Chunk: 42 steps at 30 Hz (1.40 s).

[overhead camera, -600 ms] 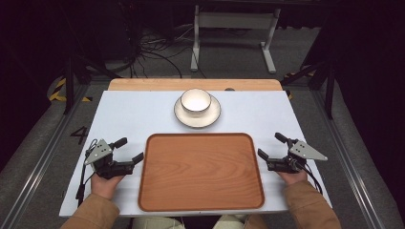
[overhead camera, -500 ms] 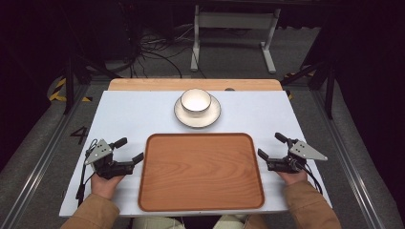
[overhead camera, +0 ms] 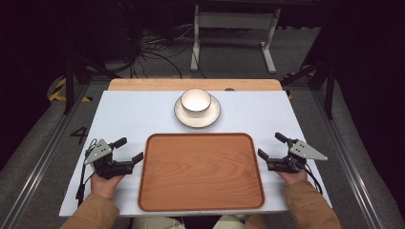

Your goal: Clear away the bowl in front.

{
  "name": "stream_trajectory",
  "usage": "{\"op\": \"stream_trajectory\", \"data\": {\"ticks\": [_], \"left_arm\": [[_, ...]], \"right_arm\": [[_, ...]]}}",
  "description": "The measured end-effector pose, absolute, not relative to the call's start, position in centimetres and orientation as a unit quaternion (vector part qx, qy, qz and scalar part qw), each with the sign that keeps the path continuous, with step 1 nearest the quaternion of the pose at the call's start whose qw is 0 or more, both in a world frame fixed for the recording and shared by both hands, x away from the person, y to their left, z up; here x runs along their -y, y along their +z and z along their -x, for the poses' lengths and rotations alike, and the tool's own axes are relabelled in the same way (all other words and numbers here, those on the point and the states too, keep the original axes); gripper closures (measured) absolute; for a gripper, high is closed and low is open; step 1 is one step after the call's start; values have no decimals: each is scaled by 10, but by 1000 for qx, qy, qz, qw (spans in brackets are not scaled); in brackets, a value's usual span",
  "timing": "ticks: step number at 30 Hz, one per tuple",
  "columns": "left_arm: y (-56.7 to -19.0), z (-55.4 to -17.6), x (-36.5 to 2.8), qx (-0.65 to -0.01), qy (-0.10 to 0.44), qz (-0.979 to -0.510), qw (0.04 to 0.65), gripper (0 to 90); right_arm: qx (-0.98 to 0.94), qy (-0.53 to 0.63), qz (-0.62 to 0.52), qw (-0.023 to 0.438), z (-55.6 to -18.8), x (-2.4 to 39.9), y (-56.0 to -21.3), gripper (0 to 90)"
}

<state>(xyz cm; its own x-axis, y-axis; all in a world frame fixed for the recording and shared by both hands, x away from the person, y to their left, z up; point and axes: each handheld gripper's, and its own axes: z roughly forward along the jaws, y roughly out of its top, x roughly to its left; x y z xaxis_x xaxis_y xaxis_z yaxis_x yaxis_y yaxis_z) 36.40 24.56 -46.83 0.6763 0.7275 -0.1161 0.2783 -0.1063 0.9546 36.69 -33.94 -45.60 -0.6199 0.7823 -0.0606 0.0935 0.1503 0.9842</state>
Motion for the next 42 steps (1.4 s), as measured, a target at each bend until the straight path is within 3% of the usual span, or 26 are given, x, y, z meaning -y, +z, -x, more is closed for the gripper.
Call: {"op": "stream_trajectory", "data": {"ticks": [42], "left_arm": [[-416, -355, -241, -314, 200, -712, 596, 87]], "right_arm": [[-695, 571, -320, 300, -367, 340, -456, 38]]}}
